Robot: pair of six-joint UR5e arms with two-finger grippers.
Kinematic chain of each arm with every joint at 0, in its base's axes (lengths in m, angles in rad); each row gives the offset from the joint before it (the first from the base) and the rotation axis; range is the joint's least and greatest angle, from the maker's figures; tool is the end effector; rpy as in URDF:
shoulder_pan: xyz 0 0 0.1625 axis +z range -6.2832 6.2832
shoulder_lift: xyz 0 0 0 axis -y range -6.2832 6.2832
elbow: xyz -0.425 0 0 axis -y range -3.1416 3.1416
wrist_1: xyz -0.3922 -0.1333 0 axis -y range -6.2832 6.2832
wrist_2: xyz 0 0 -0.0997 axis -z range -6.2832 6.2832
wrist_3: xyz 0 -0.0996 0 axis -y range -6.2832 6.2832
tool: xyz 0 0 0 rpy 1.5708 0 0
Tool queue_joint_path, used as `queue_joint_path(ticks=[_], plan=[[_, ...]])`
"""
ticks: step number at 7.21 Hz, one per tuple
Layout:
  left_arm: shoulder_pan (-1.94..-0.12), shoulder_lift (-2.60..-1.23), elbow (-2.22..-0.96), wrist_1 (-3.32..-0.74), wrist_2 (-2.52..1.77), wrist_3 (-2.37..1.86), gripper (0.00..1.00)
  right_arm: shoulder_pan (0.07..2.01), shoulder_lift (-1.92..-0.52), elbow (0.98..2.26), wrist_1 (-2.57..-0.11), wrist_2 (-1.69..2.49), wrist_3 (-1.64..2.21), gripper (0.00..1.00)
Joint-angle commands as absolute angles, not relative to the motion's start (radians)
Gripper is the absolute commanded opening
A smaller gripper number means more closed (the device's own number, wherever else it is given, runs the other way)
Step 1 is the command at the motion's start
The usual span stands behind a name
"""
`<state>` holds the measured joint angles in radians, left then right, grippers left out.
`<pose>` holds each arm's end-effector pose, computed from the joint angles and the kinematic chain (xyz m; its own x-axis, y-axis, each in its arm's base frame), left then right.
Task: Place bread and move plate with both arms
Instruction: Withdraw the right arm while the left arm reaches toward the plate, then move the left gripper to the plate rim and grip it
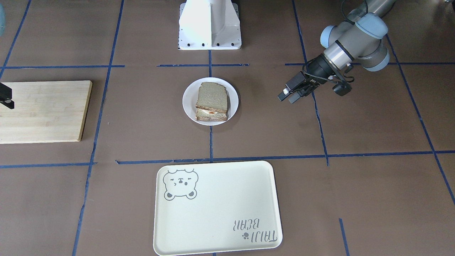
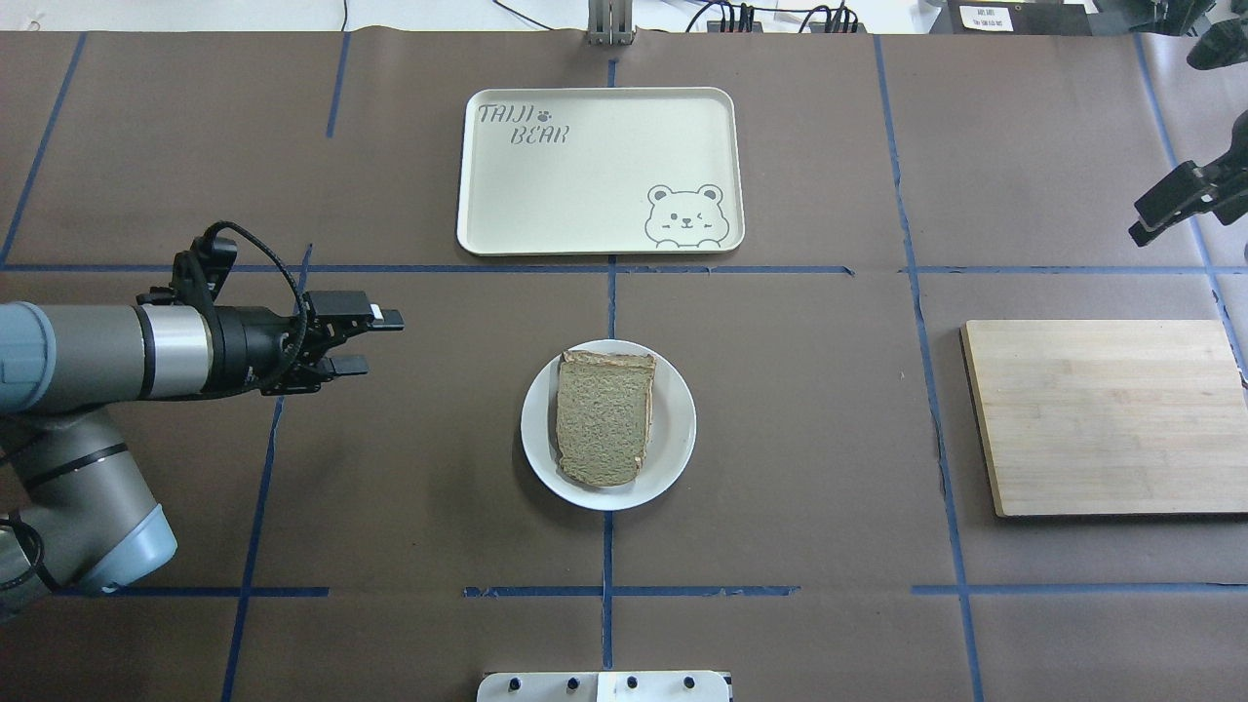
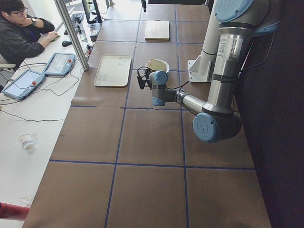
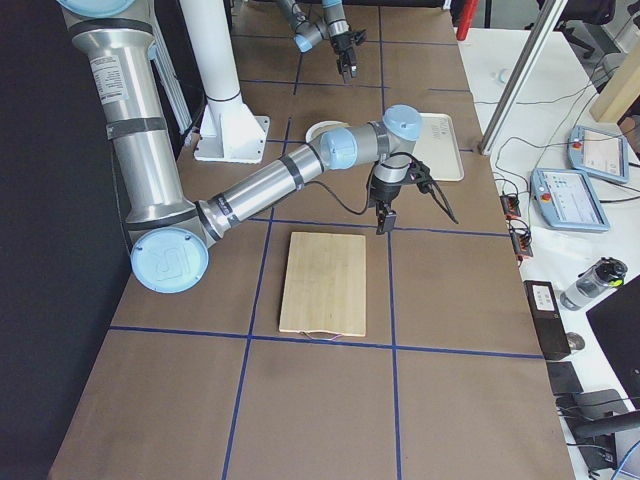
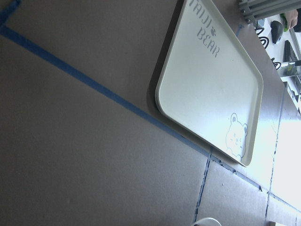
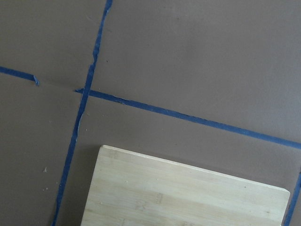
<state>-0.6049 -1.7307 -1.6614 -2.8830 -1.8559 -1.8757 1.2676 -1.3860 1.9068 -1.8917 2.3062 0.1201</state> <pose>0.3876 -0.3960 0.3859 -0.0880 -0.2894 -0.9532 0.3019 0.9041 -0.3024 -0.0950 -0.5263 0.4377 0.6982 -0.2340 0.6766 0.2105 0.9704 0.1184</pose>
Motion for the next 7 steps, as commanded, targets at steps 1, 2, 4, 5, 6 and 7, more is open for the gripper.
queue_joint_path(ticks=[1,2,4,5,6,7], plan=[[-0.510,-1.764,-1.640,-2.887,-1.830,-1.881,0.61,1.310,-1.430,1.905,-1.891,2.336,0.086,1.00],[-0.485,-1.801,-1.625,-2.879,-1.804,-1.882,0.58,1.310,-1.414,1.885,-1.890,2.332,0.087,1.00],[-0.457,-1.856,-1.566,-2.878,-1.790,-1.887,0.54,1.322,-1.419,1.864,-1.888,2.327,0.074,1.00],[-0.450,-1.871,-1.540,-2.878,-1.790,-1.887,0.54,1.328,-1.440,1.864,-1.873,2.329,0.083,1.00],[-0.443,-1.896,-1.511,-2.878,-1.789,-1.888,0.53,1.331,-1.457,1.858,-1.853,2.332,0.086,1.00],[-0.427,-1.916,-1.505,-2.873,-1.761,-1.894,0.51,1.331,-1.468,1.858,-1.853,2.333,0.086,1.00]])
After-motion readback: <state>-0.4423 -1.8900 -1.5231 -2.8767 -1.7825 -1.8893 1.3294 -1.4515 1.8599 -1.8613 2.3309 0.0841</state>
